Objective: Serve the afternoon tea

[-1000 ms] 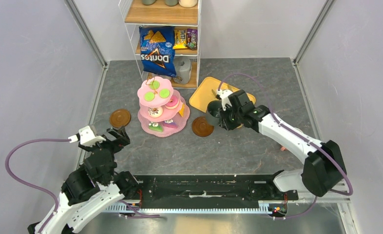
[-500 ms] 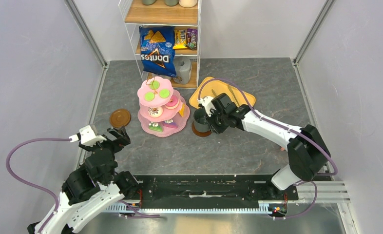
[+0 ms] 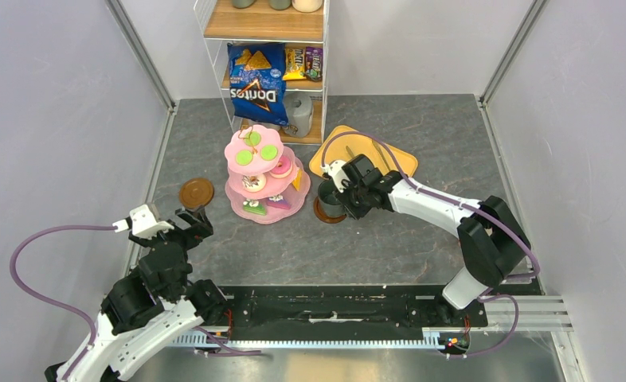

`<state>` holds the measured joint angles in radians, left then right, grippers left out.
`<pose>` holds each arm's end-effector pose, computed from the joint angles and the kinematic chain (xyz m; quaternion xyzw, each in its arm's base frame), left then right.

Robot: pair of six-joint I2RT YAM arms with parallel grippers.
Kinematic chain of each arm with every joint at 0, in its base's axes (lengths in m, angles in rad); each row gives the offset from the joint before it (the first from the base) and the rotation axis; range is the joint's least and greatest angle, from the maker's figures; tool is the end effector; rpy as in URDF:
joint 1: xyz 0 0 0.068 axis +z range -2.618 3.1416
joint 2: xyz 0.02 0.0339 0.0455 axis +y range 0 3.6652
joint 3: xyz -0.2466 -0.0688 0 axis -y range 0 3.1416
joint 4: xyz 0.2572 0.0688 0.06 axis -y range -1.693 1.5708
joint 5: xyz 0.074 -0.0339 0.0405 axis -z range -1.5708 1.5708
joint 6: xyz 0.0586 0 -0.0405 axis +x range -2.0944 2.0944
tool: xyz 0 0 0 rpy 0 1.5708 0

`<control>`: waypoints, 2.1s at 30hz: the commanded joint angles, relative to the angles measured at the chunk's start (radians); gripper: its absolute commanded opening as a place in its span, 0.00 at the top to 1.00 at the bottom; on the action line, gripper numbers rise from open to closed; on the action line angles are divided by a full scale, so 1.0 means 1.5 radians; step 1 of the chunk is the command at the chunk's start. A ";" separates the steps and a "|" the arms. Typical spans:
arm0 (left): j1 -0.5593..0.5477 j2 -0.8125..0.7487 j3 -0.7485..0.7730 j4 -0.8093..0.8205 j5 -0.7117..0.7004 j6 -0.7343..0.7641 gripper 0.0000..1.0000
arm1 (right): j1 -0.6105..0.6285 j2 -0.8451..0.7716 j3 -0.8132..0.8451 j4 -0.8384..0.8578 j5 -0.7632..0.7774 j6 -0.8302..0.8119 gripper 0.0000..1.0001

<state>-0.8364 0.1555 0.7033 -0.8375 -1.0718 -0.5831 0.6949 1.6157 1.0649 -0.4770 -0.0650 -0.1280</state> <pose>0.0801 -0.0119 0.3077 -0.2156 0.7224 -0.0243 0.6565 0.2665 0.2271 0.1629 -0.3931 0.8790 0.1050 0.2486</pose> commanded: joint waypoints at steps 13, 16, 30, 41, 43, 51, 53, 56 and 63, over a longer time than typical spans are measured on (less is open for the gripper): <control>0.005 0.013 0.011 0.002 -0.021 -0.016 0.05 | 0.001 0.004 0.014 0.039 -0.033 -0.007 0.97; 0.005 0.013 0.011 0.002 -0.021 -0.016 0.05 | 0.002 -0.001 0.015 0.029 -0.033 -0.007 0.92; 0.005 0.026 0.011 0.003 -0.019 -0.014 0.05 | 0.002 -0.073 0.030 -0.015 -0.011 0.022 0.51; 0.006 0.073 0.011 0.004 -0.013 -0.025 0.06 | 0.000 -0.255 0.007 -0.002 0.207 0.084 0.19; 0.006 0.093 0.010 0.008 0.002 -0.031 0.06 | 0.000 -0.300 -0.001 0.000 0.254 0.093 0.14; 0.008 0.205 0.010 0.001 0.040 -0.090 0.06 | 0.000 -0.498 -0.044 -0.043 0.477 0.150 0.03; 0.013 0.226 0.012 -0.001 0.041 -0.111 0.06 | 0.000 -0.552 -0.056 -0.066 0.526 0.163 0.03; 0.040 0.259 0.002 0.030 0.080 -0.123 0.06 | 0.000 -0.636 -0.066 -0.103 0.552 0.158 0.03; 0.314 0.346 -0.032 0.141 0.360 -0.121 0.05 | 0.000 -0.867 -0.173 -0.044 0.628 0.097 0.03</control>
<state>-0.5701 0.6399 0.6922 -0.7609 -0.7868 -0.7124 0.6937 0.4599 0.9157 -0.6086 0.7479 0.0746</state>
